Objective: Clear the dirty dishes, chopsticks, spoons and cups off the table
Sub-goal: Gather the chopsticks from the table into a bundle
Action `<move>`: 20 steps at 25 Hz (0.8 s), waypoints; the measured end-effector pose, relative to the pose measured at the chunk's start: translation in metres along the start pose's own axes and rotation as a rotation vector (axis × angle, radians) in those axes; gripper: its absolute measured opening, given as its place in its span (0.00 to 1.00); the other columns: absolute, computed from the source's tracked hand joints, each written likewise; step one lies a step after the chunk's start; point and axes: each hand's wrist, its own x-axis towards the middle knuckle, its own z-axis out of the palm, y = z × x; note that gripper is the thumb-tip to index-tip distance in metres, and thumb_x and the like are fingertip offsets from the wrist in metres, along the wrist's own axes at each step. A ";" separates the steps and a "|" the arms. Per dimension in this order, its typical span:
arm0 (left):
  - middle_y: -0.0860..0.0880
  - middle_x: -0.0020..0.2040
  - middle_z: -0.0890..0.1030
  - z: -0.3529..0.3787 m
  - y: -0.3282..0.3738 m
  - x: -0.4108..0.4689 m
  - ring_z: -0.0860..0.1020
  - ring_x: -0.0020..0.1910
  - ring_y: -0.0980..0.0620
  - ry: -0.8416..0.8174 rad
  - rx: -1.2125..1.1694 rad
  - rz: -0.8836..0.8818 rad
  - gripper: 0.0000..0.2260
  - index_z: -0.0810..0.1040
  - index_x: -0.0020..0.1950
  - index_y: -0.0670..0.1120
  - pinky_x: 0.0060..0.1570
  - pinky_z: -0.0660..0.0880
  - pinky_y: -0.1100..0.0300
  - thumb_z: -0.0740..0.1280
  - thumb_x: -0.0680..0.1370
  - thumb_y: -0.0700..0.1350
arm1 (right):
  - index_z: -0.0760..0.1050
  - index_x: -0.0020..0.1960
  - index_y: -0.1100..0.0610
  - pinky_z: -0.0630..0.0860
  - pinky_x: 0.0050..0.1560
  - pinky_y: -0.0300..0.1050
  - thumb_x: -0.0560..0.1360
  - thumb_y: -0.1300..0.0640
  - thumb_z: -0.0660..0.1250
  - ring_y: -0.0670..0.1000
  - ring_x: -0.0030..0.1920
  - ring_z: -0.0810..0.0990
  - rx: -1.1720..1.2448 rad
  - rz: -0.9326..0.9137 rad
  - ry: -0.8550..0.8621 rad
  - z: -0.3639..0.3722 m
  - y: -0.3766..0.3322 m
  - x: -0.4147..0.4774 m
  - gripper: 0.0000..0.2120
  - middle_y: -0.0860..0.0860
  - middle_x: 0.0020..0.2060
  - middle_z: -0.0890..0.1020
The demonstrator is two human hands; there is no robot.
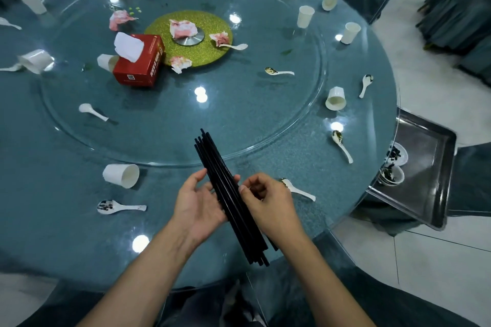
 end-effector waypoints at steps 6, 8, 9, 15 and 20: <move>0.39 0.56 0.83 0.001 -0.026 -0.028 0.84 0.48 0.41 -0.015 -0.002 -0.016 0.21 0.74 0.63 0.41 0.50 0.78 0.45 0.62 0.78 0.55 | 0.80 0.44 0.50 0.81 0.48 0.53 0.76 0.53 0.71 0.44 0.38 0.82 0.057 0.016 0.013 -0.013 0.007 -0.037 0.02 0.46 0.36 0.84; 0.39 0.56 0.83 0.005 -0.031 -0.032 0.83 0.50 0.41 -0.030 0.017 -0.031 0.23 0.74 0.63 0.40 0.51 0.77 0.45 0.63 0.76 0.55 | 0.80 0.45 0.48 0.81 0.48 0.54 0.76 0.51 0.70 0.45 0.39 0.83 0.057 0.023 0.021 -0.016 0.010 -0.047 0.02 0.45 0.36 0.84; 0.39 0.56 0.83 0.006 -0.034 -0.033 0.83 0.51 0.41 -0.039 0.029 -0.039 0.23 0.74 0.63 0.40 0.53 0.77 0.44 0.64 0.75 0.55 | 0.80 0.46 0.48 0.81 0.48 0.54 0.76 0.50 0.70 0.45 0.39 0.83 0.058 0.027 0.026 -0.018 0.010 -0.052 0.02 0.45 0.36 0.84; 0.39 0.55 0.82 0.019 -0.054 -0.037 0.85 0.50 0.40 -0.148 0.089 -0.126 0.23 0.72 0.65 0.41 0.50 0.81 0.45 0.64 0.75 0.54 | 0.82 0.51 0.41 0.82 0.47 0.49 0.75 0.49 0.68 0.46 0.41 0.83 0.024 0.076 0.126 -0.037 0.016 -0.089 0.07 0.48 0.41 0.84; 0.38 0.55 0.82 0.030 -0.074 -0.044 0.82 0.51 0.39 -0.215 0.130 -0.178 0.23 0.72 0.64 0.41 0.56 0.78 0.40 0.65 0.74 0.53 | 0.82 0.57 0.38 0.78 0.49 0.36 0.77 0.54 0.69 0.41 0.46 0.82 0.027 0.075 0.180 -0.054 0.021 -0.129 0.13 0.44 0.48 0.82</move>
